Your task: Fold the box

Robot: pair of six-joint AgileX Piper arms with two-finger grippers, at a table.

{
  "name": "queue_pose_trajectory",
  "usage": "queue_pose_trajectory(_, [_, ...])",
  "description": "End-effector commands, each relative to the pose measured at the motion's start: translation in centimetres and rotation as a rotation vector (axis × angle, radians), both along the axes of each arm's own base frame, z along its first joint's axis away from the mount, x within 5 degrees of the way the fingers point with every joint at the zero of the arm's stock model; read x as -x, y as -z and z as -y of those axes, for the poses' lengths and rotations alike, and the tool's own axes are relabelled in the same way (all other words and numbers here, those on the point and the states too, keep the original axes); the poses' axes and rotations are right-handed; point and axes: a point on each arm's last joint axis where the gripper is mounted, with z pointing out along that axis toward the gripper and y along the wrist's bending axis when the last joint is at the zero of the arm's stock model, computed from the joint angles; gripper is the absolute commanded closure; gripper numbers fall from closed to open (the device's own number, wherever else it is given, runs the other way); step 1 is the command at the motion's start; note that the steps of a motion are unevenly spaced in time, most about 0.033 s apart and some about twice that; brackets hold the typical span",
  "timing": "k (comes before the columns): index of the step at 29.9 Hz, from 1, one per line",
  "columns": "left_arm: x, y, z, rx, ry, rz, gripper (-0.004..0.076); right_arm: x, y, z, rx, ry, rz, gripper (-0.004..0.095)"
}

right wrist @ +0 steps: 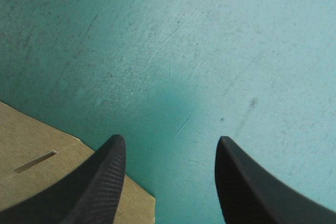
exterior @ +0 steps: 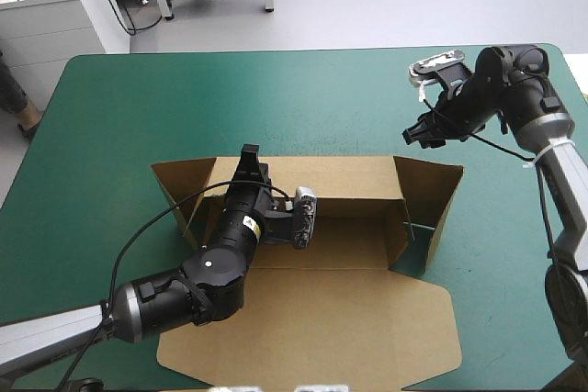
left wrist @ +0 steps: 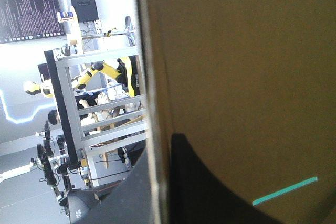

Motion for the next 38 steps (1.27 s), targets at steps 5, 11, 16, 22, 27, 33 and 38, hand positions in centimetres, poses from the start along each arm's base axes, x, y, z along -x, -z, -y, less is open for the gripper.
queue_pose_trajectory(5, [0.5,-1.2,0.5,0.052,0.062,0.014,0.0732,2.8,-0.3,0.5,-0.023,0.000,-0.023,0.0417])
queue_pose_trajectory(11, [0.5,-1.2,0.5,0.053,0.064,0.014,0.0732,6.2,0.5,0.4,-0.066,-0.036,-0.054,0.0416])
queue_pose_trajectory(16, [0.5,-1.2,0.5,0.053,0.064,0.014,0.0732,8.9,0.3,-0.2,-0.160,-0.080,-0.003,0.0416])
queue_pose_trajectory(22, [0.5,-1.2,0.5,0.053,0.064,0.014,0.0732,12.2,1.2,-0.4,-0.224,-0.122,0.040,0.0417])
queue_pose_trajectory(27, [0.5,-1.2,0.5,0.054,0.065,0.014,0.0732,14.6,2.2,-0.8,-0.294,-0.175,0.087,0.0416])
queue_pose_trajectory(33, [0.6,-1.1,0.8,0.065,0.094,0.009,0.0732,16.3,3.1,-1.4,-0.416,-0.195,0.142,0.0416])
queue_pose_trajectory(38, [0.7,-1.2,0.9,0.068,0.103,0.009,0.0732,16.2,3.3,-1.2,-0.418,-0.156,0.204,0.0416])
